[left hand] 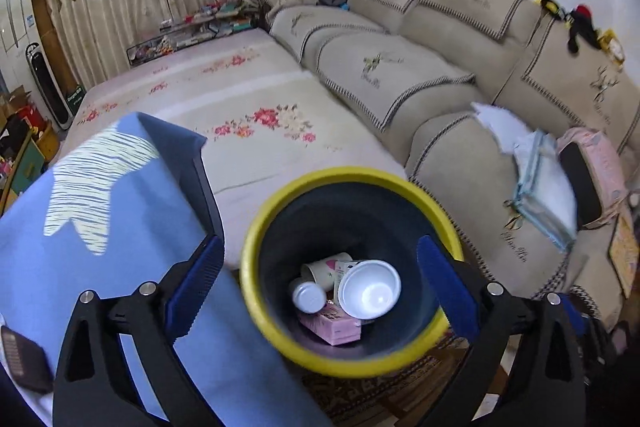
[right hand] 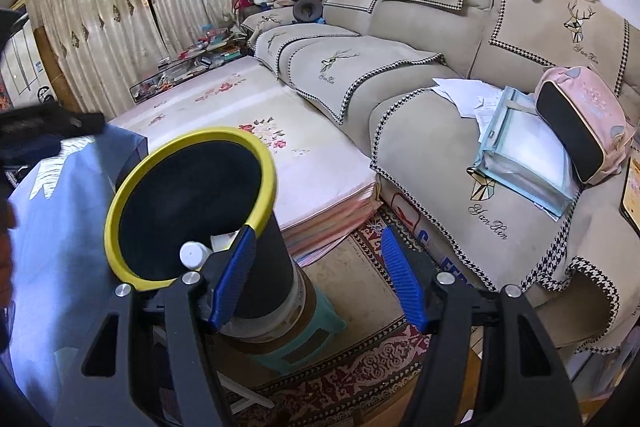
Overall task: Collect trash
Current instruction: 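Move the right gripper back over the table to the brown ribbed tin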
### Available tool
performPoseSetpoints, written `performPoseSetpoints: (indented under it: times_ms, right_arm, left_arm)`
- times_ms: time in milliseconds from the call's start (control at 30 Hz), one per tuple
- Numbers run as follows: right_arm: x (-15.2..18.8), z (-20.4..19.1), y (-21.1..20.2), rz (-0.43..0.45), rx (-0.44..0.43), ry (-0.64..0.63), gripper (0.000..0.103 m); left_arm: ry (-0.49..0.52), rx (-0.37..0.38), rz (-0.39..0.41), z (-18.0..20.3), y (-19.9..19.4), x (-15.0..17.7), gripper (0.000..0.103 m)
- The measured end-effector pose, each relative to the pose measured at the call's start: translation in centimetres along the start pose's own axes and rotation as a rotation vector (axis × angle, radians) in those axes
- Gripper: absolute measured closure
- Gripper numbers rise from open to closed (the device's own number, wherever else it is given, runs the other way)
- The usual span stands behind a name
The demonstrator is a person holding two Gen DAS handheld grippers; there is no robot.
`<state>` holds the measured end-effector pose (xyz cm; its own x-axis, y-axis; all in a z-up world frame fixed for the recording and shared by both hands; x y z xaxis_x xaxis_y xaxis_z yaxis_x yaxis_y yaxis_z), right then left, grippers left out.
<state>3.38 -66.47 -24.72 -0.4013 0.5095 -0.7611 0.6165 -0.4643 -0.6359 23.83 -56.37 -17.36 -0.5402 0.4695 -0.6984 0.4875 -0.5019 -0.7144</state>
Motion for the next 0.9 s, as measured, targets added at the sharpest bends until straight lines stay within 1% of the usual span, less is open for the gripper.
performPoseSetpoints:
  times_ms: [33,133,200,233,300,400,467,500,533,567,600,667,700,800,900]
  right_arm:
    - [0.0,-0.2,0.0,-0.001,-0.004,-0.004,0.04]
    - [0.2,-1.5,-0.3,-0.005,-0.017,-0.03,0.04]
    - [0.3,-2.8,-0.5,-0.007,-0.035,-0.051,0.04]
    - [0.3,-3.4,-0.7,-0.008,-0.044,-0.058,0.04]
    - [0.1,-4.9,-1.1,-0.005,-0.061,-0.078,0.04]
    - [-0.1,-6.8,-1.7,0.0,-0.091,-0.105,0.04]
    - [-0.1,-9.0,-2.1,0.0,-0.121,-0.135,0.039]
    - [0.0,-10.5,-2.3,-0.006,-0.148,-0.154,0.039]
    - [0.2,-11.6,-2.3,-0.013,-0.167,-0.167,0.039]
    - [0.4,-13.4,-2.5,-0.022,-0.196,-0.19,0.039]
    - [0.5,-14.3,-2.6,-0.025,-0.212,-0.204,0.039]
    - [1.3,-18.3,-3.0,-0.044,-0.284,-0.255,0.039]
    - [1.8,-20.5,-3.3,-0.06,-0.33,-0.278,0.039]
    - [3.2,-25.9,-4.1,-0.097,-0.441,-0.334,0.039]
    - [4.7,-31.9,-5.8,-0.116,-0.549,-0.412,0.039]
  left_arm:
    - [-0.004,0.006,0.028,-0.6,-1.7,-0.2,0.005]
    - [-0.015,-0.009,0.111,-3.3,-6.7,-0.2,0.005]
    - [-0.032,-0.027,0.165,-5.7,-10.0,0.1,0.005]
    - [-0.044,-0.041,0.192,-7.5,-11.7,0.4,0.005]
    - [-0.067,-0.072,0.229,-10.4,-14.3,1.0,0.005]
    - [-0.111,-0.158,0.294,-16.0,-18.5,2.4,0.005]
    - [-0.144,-0.241,0.349,-20.4,-21.5,3.8,0.005]
    - [-0.156,-0.268,0.365,-22.0,-22.5,4.3,0.005]
    - [-0.175,-0.316,0.387,-24.5,-23.9,5.2,0.005]
    - [-0.184,-0.34,0.395,-26.1,-24.6,5.8,0.005]
    - [-0.204,-0.383,0.404,-28.3,-25.6,6.7,0.005]
    - [-0.246,-0.455,0.415,-32.2,-27.0,8.4,0.005]
    - [-0.261,-0.476,0.417,-33.5,-27.3,8.9,0.005]
    - [-0.33,-0.581,0.44,-38.9,-29.0,11.5,0.005]
    - [-0.382,-0.649,0.459,-43.1,-29.8,13.8,0.005]
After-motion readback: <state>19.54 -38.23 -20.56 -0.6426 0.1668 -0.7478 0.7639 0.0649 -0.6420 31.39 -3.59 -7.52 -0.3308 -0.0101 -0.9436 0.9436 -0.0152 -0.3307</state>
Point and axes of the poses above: each gripper's, at about its wrist camera, not at the fingertips, and y roughly the way its jaws point, z to its right, x to its underside, the point moved 8 cm from there along y, roughly the way its jaws point, and after that the axes turned 4 degrees about z, right-handed, at the moved point
